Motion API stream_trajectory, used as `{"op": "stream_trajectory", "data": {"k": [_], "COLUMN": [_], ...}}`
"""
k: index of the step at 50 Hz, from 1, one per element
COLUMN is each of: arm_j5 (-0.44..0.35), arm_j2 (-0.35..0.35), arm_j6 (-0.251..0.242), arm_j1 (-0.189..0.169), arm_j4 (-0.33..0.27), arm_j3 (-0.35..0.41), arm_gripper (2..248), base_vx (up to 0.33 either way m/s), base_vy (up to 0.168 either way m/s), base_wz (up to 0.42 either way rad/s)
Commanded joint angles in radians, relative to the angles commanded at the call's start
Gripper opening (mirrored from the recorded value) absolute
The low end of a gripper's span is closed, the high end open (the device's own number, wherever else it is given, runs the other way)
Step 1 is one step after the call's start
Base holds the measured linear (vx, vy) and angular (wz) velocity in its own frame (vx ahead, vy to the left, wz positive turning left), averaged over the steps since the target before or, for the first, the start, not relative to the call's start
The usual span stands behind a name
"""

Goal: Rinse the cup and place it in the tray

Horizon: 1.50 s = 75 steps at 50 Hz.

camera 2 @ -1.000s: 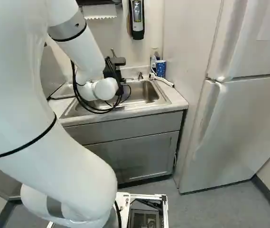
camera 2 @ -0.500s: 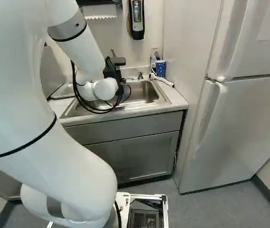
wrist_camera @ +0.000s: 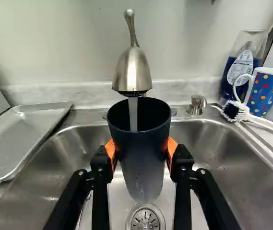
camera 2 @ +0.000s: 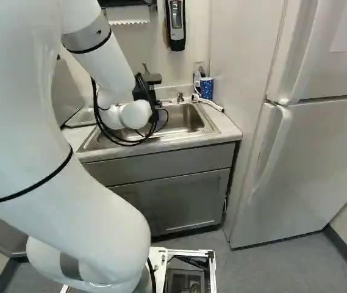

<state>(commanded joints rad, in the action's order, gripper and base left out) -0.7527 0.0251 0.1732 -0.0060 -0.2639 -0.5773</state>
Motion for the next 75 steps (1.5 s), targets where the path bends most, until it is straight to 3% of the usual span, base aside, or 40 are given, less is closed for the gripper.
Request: {"op": "stream_trajectory", "data": {"k": [75], "arm_j5": [0.0], "arm_j2": [0.0], "arm_j6": [0.0], "arm_j1": [0.0], "arm_j4": [0.0], "arm_j3": [0.0], "arm_gripper": [121], "base_vx": [0.0], "base_vy": [0.0], "base_wz": [0.0]}}
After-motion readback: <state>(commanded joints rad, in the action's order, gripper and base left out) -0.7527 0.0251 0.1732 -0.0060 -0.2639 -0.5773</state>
